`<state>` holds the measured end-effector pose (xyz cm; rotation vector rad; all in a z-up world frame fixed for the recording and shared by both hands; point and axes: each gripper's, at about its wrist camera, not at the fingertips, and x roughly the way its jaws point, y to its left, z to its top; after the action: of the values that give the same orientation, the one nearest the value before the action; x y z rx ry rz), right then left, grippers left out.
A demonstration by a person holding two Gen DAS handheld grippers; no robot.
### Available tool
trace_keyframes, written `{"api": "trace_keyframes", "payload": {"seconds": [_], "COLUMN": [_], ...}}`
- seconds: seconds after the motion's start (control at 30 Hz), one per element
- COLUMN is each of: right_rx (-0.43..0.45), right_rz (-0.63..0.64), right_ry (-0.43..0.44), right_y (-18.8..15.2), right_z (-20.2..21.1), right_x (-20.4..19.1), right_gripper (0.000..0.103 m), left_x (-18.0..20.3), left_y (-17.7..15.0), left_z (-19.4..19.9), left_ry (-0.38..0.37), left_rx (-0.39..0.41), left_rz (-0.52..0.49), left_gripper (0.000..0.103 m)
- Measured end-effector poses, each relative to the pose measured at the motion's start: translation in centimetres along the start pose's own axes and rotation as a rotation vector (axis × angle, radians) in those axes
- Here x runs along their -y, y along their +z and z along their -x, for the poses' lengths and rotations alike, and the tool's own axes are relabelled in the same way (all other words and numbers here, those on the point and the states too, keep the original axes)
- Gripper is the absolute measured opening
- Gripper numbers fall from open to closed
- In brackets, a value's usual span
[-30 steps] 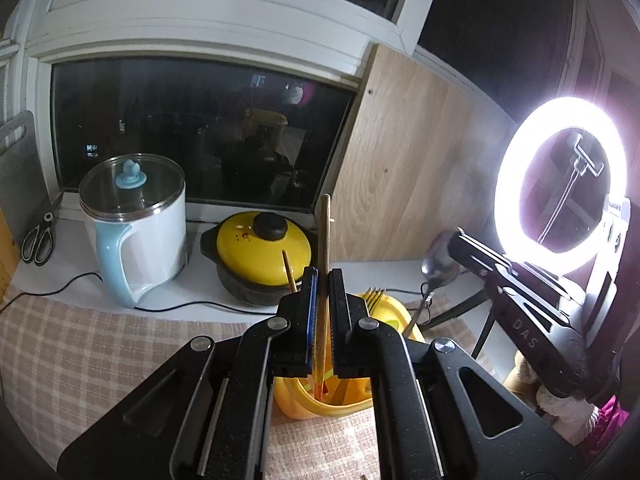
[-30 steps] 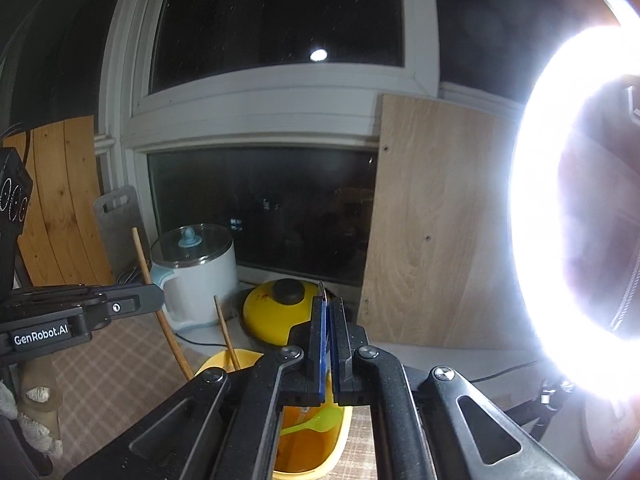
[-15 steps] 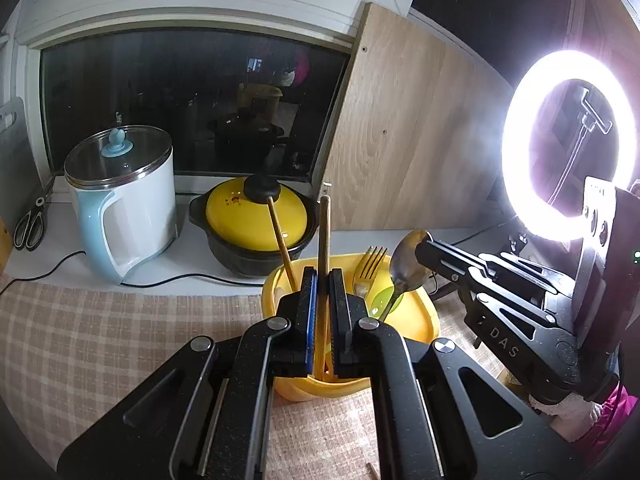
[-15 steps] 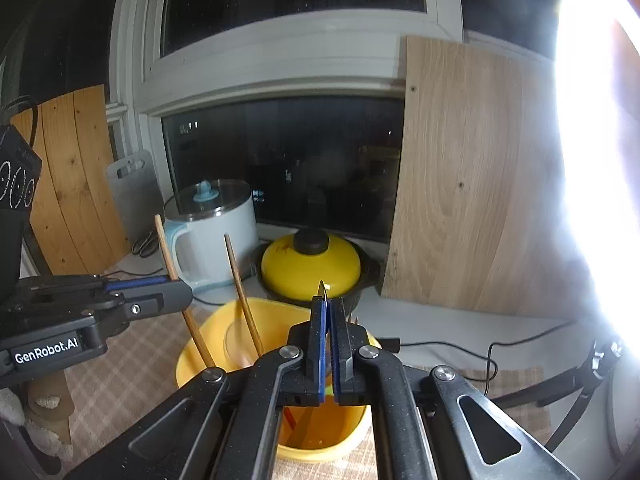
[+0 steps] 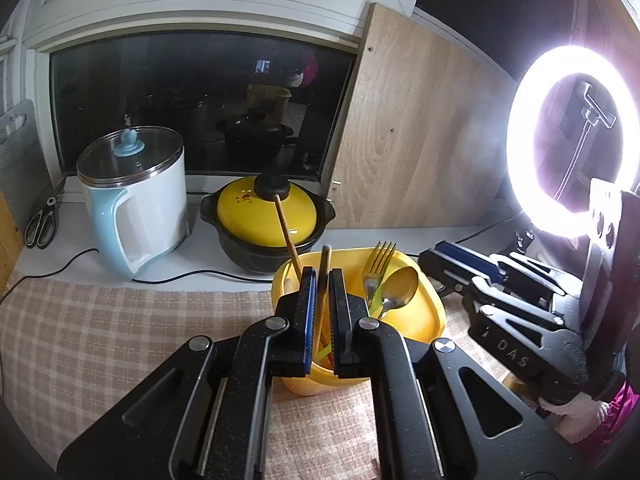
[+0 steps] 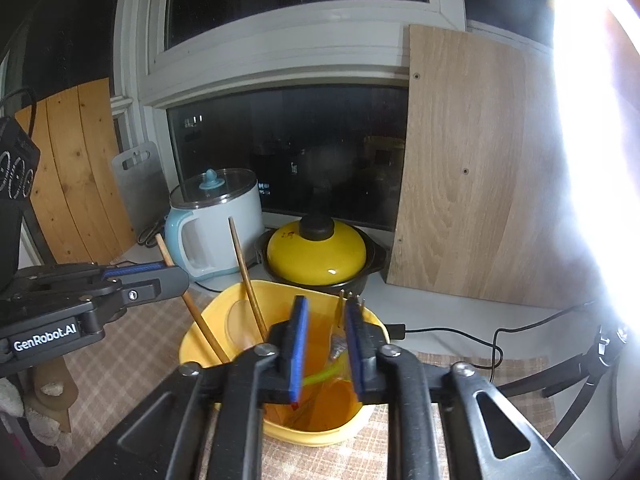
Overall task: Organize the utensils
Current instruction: 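Open the right tool to drop the spoon in while the left tool releases the chopstick, then withdraw both open tools from the container back to the loose chopsticks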
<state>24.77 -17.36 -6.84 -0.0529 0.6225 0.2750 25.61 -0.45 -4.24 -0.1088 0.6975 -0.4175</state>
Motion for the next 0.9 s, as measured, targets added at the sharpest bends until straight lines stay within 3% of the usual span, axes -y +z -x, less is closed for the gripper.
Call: {"api": "trace_keyframes", "payload": {"seconds": [0.4, 0.6, 0.9], "right_rx": [0.033, 0.047, -0.046], "right_rz": [-0.024, -0.052, -0.137], "right_ry": [0.016, 0.036, 0.081], "right_y": [-0.3, -1.5, -5.6], "right_z": [2.8, 4.9, 6.4], "right_x": [1.1, 2.5, 5.5], "right_gripper": [0.027, 0.045, 0.046], "left_x": [0.4, 1.2, 3.2], "left_y": [-0.8, -2.1, -5.8], "left_z": [2.6, 4.1, 4.1], "left_ry": [0.023, 0.034, 0.028], "left_rx": [0.027, 0.024, -0.061], "left_rz": [0.004, -0.008, -0.037], "left_gripper": [0.003, 0.003, 0.003]}}
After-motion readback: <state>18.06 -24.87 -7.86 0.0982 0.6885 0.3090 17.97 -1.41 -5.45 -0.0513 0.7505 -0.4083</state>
